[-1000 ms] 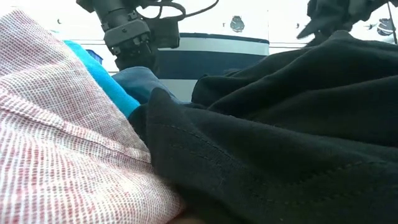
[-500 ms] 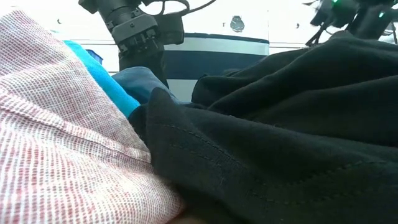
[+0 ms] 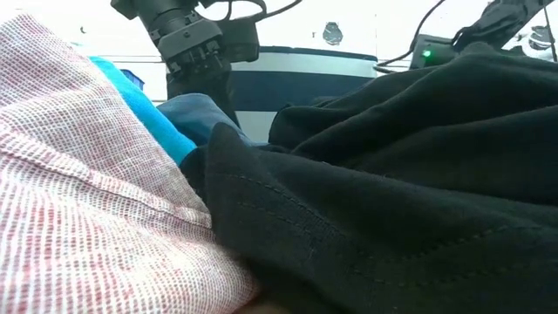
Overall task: Sort clothes
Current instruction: Put the dark blue sock into the blue laundry bin
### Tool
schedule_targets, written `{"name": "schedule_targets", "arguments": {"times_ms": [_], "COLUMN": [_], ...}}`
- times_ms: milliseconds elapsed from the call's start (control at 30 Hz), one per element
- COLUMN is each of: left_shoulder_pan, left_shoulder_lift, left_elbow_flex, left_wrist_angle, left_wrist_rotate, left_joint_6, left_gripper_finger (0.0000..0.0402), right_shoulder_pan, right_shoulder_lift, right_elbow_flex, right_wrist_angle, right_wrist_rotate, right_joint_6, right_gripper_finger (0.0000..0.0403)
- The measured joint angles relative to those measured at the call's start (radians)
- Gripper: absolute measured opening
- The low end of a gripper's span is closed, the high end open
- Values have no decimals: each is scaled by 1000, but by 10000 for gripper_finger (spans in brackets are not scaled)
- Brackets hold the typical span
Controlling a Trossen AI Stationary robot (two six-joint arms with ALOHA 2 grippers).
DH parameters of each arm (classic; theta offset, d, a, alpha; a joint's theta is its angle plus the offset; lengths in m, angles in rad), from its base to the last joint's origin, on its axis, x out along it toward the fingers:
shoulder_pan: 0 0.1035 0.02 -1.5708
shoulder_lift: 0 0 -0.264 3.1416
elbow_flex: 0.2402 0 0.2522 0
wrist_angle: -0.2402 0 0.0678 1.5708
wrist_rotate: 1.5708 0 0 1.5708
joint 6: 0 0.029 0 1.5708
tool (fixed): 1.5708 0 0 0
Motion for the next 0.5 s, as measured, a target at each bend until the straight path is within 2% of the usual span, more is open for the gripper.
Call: {"name": "schedule_targets", "arguments": {"times_ms": [300, 400, 500], "left_shoulder_pan": [0, 0, 0], "left_shoulder_lift": [0, 0, 0], "left_elbow_flex": [0, 0, 0], "left_wrist_angle": [0, 0, 0], "left_wrist_rotate": [0, 0, 0], "left_joint_6": [0, 0, 0], "left_gripper_finger": [87, 87, 87], "right_shoulder_pan": [-74, -87, -98], "right_shoulder_lift": [84, 106, 114], "right_elbow_flex": [0, 0, 0], "right_wrist_angle": [25, 31, 34], "right_wrist_rotate": [-33, -36, -47], "right_joint_6": [-54, -71, -109], "right_gripper_finger": [173, 149, 103]}}
